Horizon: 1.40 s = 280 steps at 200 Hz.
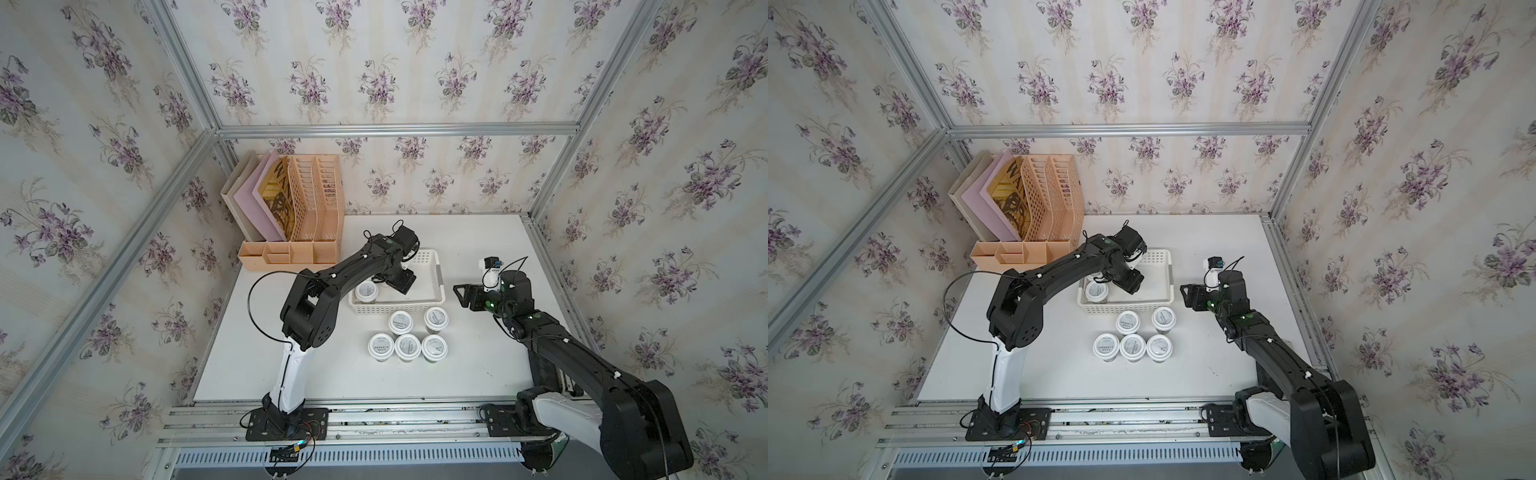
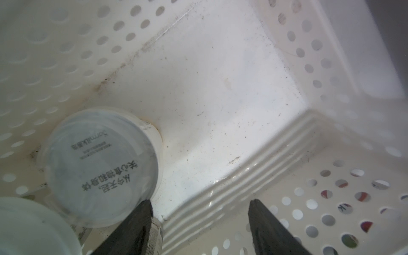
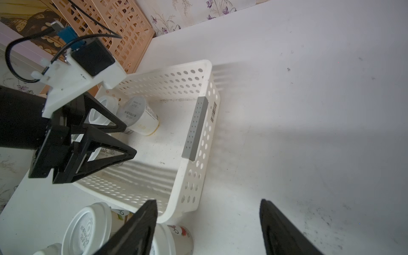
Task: Put the yogurt in the basket
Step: Place the yogurt in the basket, then pick up the yogurt from the center of the board.
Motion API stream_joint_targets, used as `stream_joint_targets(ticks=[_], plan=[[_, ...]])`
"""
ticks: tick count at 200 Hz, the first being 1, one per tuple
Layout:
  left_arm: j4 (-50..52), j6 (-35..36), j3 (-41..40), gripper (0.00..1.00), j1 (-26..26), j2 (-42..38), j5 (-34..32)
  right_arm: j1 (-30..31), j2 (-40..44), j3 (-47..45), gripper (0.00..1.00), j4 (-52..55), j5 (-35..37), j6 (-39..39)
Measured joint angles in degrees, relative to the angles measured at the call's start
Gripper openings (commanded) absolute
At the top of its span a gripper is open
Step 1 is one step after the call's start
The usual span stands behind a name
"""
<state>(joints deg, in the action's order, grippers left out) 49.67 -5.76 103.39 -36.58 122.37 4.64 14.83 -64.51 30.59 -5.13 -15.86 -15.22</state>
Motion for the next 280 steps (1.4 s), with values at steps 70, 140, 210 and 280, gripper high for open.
stream_joint_targets(ticks=[70,140,210,280], plan=[[-0.79,0.02,1.70,0.74,0.92,1.53,0.04,0.00,-0.04,0.00,0.78,0.00,0.02,0.00],[-1.01,-0.02,2.54,0.75,0.85,-0.13,0.63,0.00,-0.26,0.00,0.78,0.00,0.02,0.00],[1.62,-0.26,0.76,0.85,-0.61,-11.39,-0.63,0.00,-0.26,0.00,0.78,-0.07,0.00,0.00],[1.97,-3.69,-17.99,0.95,-2.32,-32.59,-4.13,0.55,-0.24,0.00,0.77,-0.11,0.04,0.00]])
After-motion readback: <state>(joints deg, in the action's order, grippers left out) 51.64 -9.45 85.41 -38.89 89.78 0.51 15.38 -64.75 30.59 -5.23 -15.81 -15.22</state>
